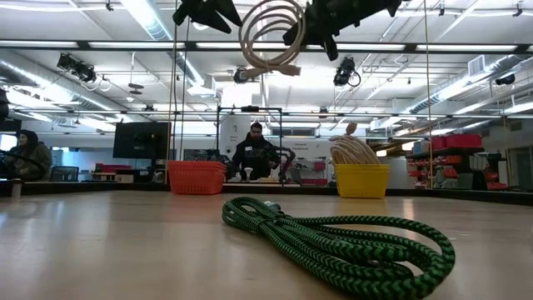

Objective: Pick & Place USB Port
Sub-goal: Put the brown HDMI cable into the yellow bin

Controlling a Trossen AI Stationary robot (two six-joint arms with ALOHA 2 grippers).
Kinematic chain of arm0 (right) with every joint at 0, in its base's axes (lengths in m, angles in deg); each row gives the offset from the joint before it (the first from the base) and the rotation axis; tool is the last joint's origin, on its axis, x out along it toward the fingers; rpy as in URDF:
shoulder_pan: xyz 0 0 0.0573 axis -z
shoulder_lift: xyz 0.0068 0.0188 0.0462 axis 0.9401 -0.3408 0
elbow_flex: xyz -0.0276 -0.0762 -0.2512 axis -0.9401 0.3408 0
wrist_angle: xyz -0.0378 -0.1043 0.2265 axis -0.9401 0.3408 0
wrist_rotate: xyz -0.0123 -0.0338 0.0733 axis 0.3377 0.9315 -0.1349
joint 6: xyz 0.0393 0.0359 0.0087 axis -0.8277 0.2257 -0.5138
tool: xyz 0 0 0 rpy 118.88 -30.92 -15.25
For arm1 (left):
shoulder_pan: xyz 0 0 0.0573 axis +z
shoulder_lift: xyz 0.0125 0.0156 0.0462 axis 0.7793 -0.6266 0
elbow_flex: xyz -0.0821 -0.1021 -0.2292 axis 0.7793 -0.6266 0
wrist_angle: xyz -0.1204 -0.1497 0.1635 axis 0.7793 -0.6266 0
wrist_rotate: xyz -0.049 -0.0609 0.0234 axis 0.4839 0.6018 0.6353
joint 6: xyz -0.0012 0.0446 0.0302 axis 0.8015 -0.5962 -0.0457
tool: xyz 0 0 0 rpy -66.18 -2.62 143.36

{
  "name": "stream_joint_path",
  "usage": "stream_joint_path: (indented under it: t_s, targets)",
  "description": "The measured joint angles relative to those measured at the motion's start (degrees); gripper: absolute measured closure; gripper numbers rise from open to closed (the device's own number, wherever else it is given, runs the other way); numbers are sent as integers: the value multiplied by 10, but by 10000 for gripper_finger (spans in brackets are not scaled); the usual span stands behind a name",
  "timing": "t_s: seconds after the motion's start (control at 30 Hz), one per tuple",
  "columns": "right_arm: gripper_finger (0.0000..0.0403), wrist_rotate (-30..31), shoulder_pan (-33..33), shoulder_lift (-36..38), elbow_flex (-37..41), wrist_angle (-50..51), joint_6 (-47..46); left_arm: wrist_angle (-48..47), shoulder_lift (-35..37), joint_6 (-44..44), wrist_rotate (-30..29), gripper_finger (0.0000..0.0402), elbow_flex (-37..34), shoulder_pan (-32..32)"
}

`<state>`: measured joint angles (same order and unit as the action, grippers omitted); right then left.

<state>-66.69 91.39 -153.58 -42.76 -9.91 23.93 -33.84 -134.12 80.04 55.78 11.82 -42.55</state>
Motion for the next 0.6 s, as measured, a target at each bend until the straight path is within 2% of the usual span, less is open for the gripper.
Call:
stream_joint_path:
  t_s: [0.13,0.4,0.6]
  targets:
    - [376,11,28,10,0,22,10,-11,0,4,2,218,0,5]
    - [376,146,122,56,0,152,23,-15,0,6,6,213,0,6]
    - [376,218,163,81,0,271,31,-23,0,7,6,215,0,6]
